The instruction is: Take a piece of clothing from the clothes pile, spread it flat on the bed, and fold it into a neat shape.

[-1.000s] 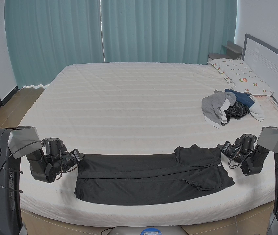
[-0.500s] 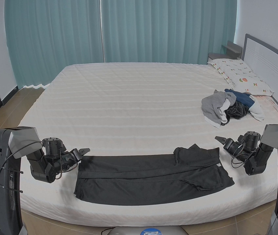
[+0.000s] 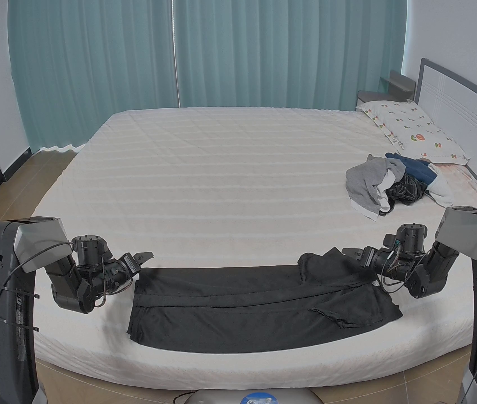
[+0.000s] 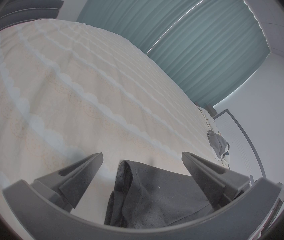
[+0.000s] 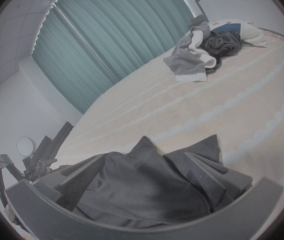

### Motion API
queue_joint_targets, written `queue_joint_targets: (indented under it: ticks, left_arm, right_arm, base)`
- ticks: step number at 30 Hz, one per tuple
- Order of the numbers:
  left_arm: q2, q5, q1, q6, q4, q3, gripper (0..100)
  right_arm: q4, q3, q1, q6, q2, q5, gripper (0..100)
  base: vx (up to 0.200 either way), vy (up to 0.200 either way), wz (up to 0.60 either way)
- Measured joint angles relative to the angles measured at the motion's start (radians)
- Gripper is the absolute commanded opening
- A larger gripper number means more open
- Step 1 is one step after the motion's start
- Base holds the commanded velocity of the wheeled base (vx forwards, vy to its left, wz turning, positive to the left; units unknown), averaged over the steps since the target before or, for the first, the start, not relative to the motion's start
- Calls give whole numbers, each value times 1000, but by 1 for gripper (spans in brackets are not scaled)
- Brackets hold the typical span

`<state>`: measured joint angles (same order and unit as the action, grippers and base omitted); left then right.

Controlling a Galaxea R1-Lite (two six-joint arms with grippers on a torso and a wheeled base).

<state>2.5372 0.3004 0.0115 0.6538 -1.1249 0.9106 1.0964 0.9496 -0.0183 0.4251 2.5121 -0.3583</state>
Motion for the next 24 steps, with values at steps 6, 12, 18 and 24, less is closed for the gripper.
queue_joint_targets:
  ticks: [6,12,18,24]
  left_arm:
    - [0,0,-2,-2,-1,-3,100]
    - [0,1,-1,-1,-47,-8,100]
    - [1,1,-1,0,-62,-13,100]
    - [3,1,-2,0,-62,-13,100]
  right_arm:
    - [-27,46,-10,-10,22,1,100]
    - [-38,67,-7,-10,39,1,100]
    - [-47,79,-13,-11,53,1,0]
    - [-49,78,-10,-11,56,1,0]
  base:
    - [0,0,0]
    - [0,0,0]
    - [0,0,0]
    - [0,0,0]
